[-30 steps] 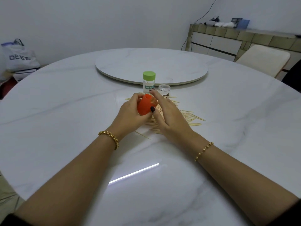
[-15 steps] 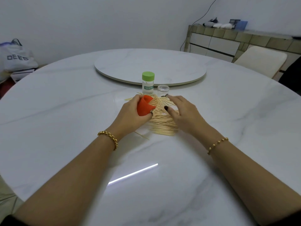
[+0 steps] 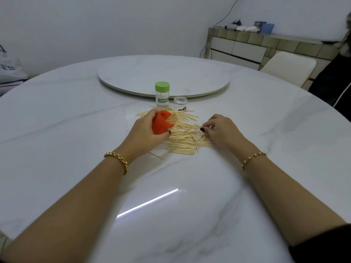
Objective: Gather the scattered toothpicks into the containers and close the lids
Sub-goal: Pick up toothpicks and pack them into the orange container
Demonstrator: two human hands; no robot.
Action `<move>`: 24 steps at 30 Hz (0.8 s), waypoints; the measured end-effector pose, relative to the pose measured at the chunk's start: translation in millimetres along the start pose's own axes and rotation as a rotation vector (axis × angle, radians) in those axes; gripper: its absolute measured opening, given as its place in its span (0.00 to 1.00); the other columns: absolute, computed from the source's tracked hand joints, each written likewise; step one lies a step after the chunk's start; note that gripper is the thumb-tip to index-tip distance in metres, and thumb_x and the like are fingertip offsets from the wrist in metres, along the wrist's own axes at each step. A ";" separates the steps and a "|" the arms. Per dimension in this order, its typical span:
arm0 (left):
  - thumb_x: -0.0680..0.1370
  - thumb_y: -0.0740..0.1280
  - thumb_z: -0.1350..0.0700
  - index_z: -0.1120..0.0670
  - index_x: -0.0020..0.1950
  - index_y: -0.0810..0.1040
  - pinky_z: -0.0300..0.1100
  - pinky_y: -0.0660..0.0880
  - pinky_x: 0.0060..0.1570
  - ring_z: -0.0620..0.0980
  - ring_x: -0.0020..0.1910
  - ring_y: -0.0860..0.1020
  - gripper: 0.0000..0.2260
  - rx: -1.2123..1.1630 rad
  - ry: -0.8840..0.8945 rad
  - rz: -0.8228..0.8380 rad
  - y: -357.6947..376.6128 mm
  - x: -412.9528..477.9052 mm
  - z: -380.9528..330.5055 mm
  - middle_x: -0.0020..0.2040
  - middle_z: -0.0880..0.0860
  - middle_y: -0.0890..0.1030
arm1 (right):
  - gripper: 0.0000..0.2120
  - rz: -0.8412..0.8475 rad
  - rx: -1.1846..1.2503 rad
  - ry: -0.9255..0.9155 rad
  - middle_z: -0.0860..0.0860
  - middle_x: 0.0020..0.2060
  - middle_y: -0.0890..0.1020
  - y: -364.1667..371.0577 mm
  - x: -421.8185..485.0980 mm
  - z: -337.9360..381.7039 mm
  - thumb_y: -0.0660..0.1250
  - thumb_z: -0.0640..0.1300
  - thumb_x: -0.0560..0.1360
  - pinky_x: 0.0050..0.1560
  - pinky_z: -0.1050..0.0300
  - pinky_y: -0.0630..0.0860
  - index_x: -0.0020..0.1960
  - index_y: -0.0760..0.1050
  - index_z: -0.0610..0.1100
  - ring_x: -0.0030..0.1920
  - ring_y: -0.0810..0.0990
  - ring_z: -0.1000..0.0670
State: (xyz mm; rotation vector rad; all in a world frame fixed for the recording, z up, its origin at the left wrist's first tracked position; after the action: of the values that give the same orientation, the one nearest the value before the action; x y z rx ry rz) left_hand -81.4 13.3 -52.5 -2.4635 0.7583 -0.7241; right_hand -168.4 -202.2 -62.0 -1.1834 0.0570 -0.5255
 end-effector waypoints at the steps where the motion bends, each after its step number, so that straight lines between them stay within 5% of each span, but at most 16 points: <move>1: 0.72 0.74 0.56 0.51 0.66 0.71 0.21 0.68 0.40 0.46 0.56 0.73 0.24 -0.001 -0.001 -0.002 -0.3 0.0 0.2 0.58 0.48 0.76 | 0.11 0.000 -0.001 -0.014 0.48 0.52 0.77 0.3 -0.1 2.6 0.64 0.47 0.78 0.52 0.55 0.71 0.53 0.83 0.44 0.52 0.75 0.48; 9: 0.72 0.74 0.55 0.51 0.67 0.71 0.22 0.68 0.41 0.46 0.57 0.74 0.24 0.010 0.000 0.002 0.2 0.1 -1.1 0.59 0.48 0.76 | 0.21 0.219 0.024 -0.018 0.53 0.51 0.77 -12.9 -6.6 6.1 0.76 0.56 0.66 0.50 0.61 0.69 0.54 0.81 0.46 0.52 0.75 0.53; 19: 0.72 0.73 0.55 0.51 0.67 0.70 0.23 0.68 0.39 0.46 0.56 0.73 0.24 0.023 -0.008 -0.007 -0.9 0.1 -1.1 0.59 0.48 0.76 | 0.11 -0.007 0.030 -0.082 0.51 0.44 0.79 -0.9 -1.5 3.8 0.73 0.51 0.71 0.48 0.56 0.73 0.49 0.83 0.47 0.45 0.77 0.51; 24: 0.72 0.73 0.56 0.51 0.67 0.70 0.24 0.68 0.40 0.46 0.56 0.73 0.25 0.025 0.007 -0.005 -1.1 0.0 -2.1 0.59 0.48 0.75 | 0.09 0.052 0.015 -0.106 0.49 0.48 0.79 -7.6 -0.7 -2.2 0.68 0.44 0.76 0.46 0.63 0.65 0.55 0.82 0.46 0.48 0.75 0.52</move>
State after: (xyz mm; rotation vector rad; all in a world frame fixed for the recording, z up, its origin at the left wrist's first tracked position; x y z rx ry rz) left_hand -82.3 13.5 -50.4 -2.4427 0.7422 -0.7400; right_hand -172.5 -205.9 -56.3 -1.1905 -0.0067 -0.4159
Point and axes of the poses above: each hand's wrist, its own x-axis towards the middle knuckle, its own y-axis out of the palm, z = x × y, the point moved 4 cm from there along x, towards the middle knuckle
